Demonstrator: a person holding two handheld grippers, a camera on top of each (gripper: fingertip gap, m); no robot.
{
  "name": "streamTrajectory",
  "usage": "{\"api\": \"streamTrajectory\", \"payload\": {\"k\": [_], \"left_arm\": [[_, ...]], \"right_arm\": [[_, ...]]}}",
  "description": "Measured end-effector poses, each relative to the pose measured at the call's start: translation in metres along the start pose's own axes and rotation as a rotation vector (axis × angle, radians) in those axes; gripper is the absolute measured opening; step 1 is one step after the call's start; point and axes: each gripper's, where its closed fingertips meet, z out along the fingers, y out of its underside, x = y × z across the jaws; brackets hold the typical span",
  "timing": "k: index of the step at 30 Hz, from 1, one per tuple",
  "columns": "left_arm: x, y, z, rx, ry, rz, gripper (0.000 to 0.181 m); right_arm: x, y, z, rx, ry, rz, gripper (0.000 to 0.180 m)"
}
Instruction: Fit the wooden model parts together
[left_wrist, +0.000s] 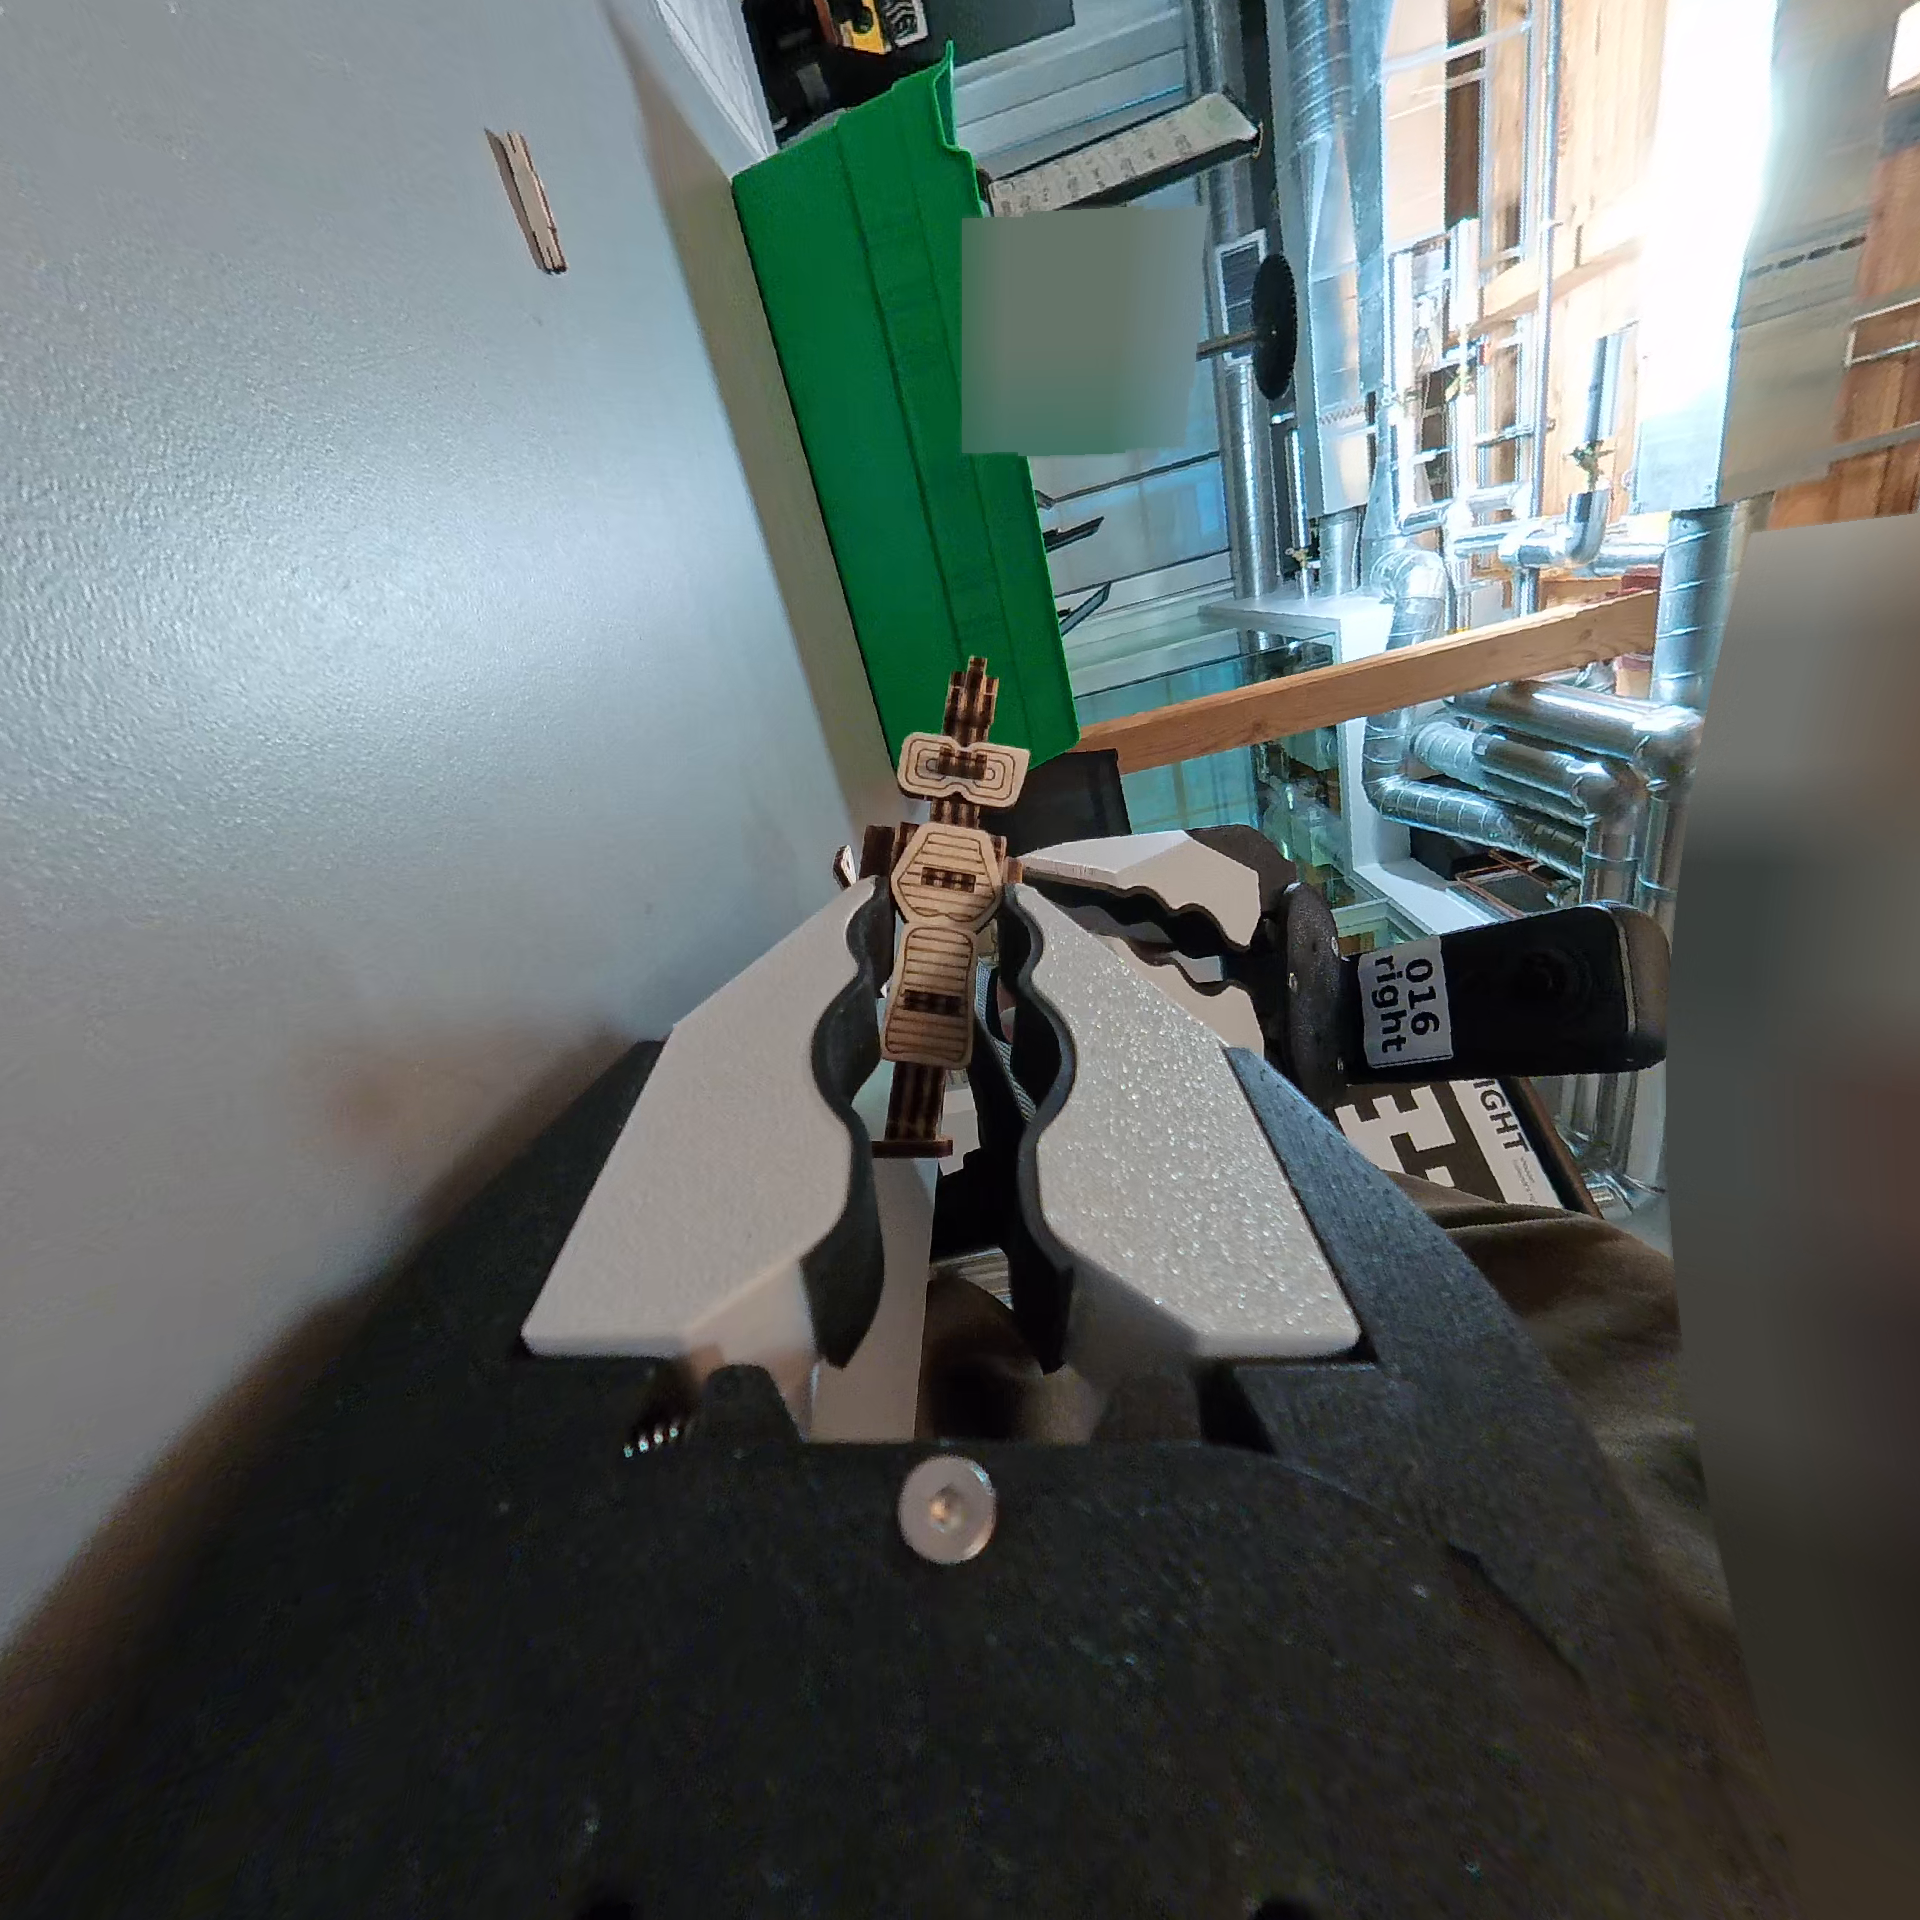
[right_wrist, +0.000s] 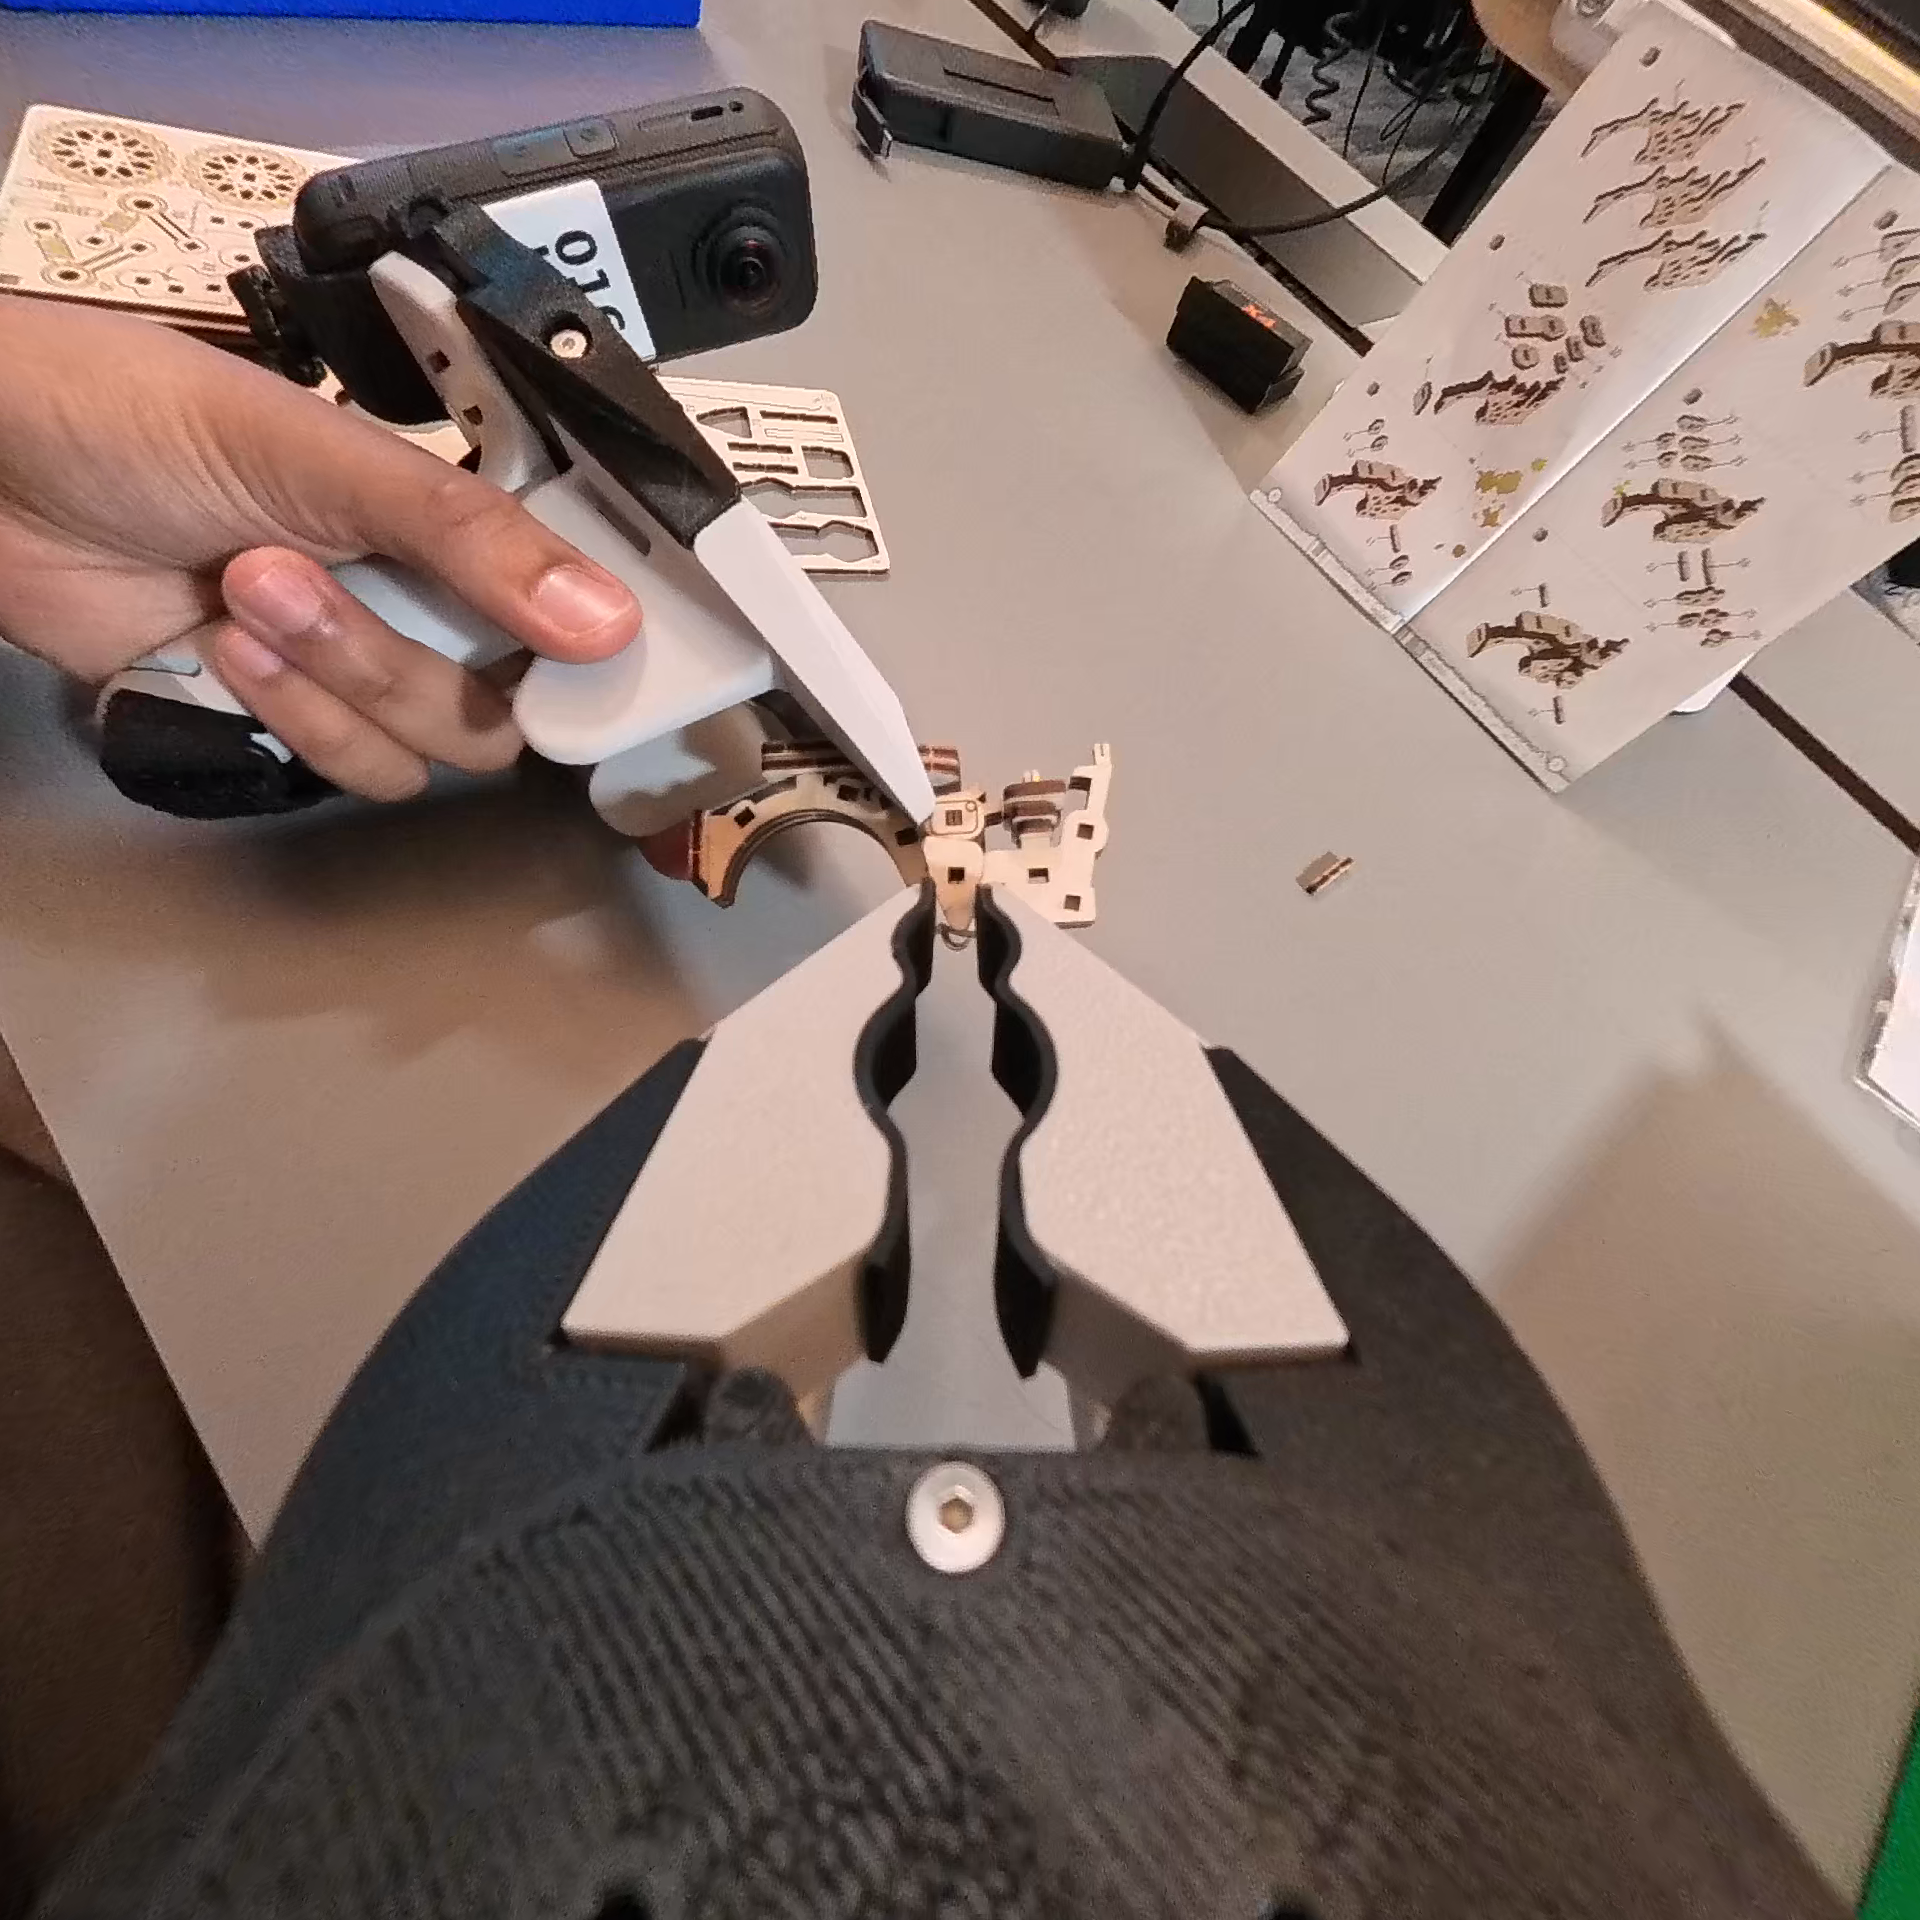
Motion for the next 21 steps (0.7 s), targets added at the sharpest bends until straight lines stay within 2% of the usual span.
{"api": "streamTrajectory", "payload": {"k": [21], "left_arm": [[0.0002,-0.0001,0.0000,0.001,0.002,-0.002,0.016]], "right_arm": [[0.0000,-0.0012,-0.0019,0.010,-0.012,0.014,0.006]]}}
